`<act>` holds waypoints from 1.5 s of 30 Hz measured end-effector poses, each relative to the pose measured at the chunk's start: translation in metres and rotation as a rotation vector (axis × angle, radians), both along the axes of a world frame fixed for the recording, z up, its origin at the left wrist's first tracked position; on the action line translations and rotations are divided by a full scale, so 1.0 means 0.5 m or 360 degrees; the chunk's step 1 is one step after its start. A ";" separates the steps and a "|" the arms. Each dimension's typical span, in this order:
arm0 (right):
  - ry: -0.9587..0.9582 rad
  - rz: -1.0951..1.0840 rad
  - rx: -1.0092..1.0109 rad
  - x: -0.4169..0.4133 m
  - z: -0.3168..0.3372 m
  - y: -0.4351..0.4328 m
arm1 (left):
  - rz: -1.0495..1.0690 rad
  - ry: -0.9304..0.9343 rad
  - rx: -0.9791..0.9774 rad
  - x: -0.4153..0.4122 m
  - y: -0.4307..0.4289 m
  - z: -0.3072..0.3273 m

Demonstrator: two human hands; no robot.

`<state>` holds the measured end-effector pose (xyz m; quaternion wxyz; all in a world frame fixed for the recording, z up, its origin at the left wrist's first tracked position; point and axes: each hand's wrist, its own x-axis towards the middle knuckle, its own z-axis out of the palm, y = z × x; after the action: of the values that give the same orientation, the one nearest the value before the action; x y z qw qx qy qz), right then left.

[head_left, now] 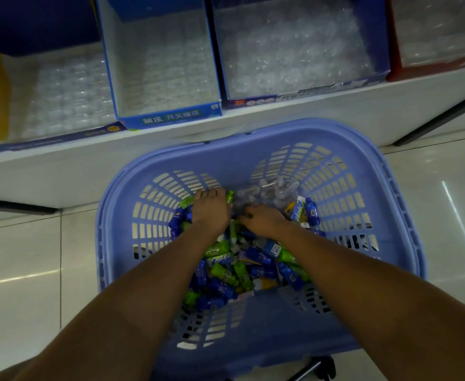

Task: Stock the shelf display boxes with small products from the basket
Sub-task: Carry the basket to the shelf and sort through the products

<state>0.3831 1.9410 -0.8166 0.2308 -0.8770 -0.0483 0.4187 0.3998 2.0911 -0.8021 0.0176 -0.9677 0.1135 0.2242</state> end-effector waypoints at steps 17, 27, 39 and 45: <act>0.0426 -0.0120 0.0416 -0.006 0.066 0.031 | -0.0410 0.0478 -0.0233 0.044 0.020 0.031; 0.0622 0.0427 0.0540 -0.135 0.159 -0.016 | -0.0951 0.0286 0.0316 -0.149 0.059 0.074; -0.0332 0.0311 -0.0824 -0.016 0.078 -0.132 | -0.0046 0.0415 -0.0244 -0.087 -0.059 0.037; -0.0327 0.0319 -0.0948 -0.028 0.053 -0.135 | 0.0110 0.0428 -0.0601 -0.070 -0.066 -0.003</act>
<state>0.3689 1.8733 -0.7901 -0.0842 -0.9345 -0.0328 0.3444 0.3650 2.0584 -0.8034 -0.1868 -0.9186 0.1216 0.3264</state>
